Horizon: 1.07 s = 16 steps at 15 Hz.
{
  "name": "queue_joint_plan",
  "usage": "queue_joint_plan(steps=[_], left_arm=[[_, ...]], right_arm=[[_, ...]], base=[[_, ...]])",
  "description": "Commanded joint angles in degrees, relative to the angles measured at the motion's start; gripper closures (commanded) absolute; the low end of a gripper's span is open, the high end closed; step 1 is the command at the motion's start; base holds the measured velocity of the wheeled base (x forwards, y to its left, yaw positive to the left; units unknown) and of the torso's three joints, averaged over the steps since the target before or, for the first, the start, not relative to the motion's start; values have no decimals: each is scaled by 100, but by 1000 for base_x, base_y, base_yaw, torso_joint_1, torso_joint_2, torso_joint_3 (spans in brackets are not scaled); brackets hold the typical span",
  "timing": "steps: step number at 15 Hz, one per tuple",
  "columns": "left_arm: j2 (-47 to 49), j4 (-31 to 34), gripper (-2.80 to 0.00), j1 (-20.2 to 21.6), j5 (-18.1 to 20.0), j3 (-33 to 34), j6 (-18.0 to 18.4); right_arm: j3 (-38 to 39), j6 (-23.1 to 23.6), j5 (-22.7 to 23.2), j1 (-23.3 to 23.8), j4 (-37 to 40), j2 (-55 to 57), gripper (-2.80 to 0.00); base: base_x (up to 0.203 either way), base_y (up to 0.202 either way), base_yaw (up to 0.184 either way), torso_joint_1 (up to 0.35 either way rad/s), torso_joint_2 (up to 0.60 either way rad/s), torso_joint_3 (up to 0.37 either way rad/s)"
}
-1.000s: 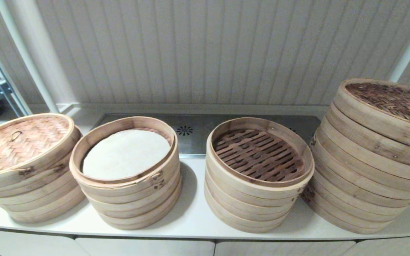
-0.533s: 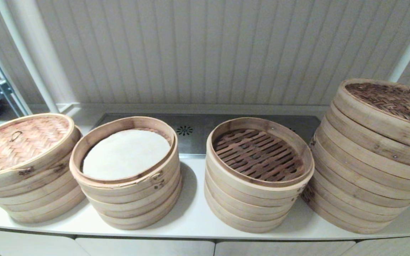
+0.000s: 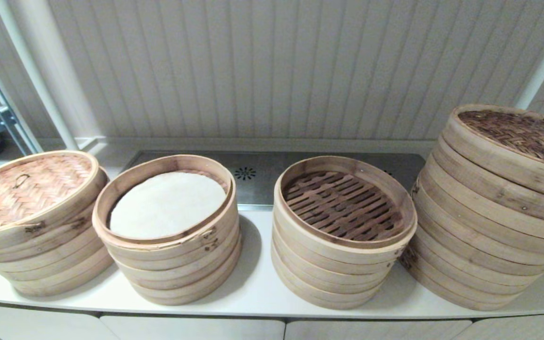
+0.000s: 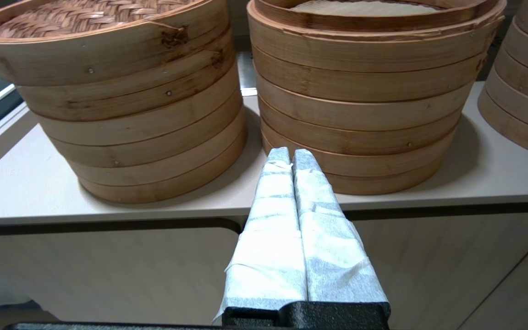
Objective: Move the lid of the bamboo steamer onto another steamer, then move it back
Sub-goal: Pick up the steamer
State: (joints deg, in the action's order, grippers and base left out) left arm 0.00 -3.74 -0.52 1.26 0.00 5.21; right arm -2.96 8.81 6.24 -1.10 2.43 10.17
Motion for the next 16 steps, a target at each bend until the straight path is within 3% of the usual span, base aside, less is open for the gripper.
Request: queue_joint_plan(steps=[1, 5, 11, 16], left_arm=[[9, -4, 0, 0, -3, 167, 7], [9, -4, 0, 0, -11, 167, 7], [9, 1, 0, 0, -3, 172, 6], [9, -43, 0, 0, -46, 179, -200]], right_arm=[[-52, 6, -62, -17, 150, -466, 0], [15, -91, -433, -11, 479, -1070, 0], [200, -220, -492, -13, 41, -1070, 0], [209, -317, -536, -13, 20, -1070, 0]], base=[[0, 0, 0, 0, 0, 0], [0, 0, 0, 0, 0, 0], [0, 0, 0, 0, 0, 0], [0, 0, 0, 0, 0, 0]])
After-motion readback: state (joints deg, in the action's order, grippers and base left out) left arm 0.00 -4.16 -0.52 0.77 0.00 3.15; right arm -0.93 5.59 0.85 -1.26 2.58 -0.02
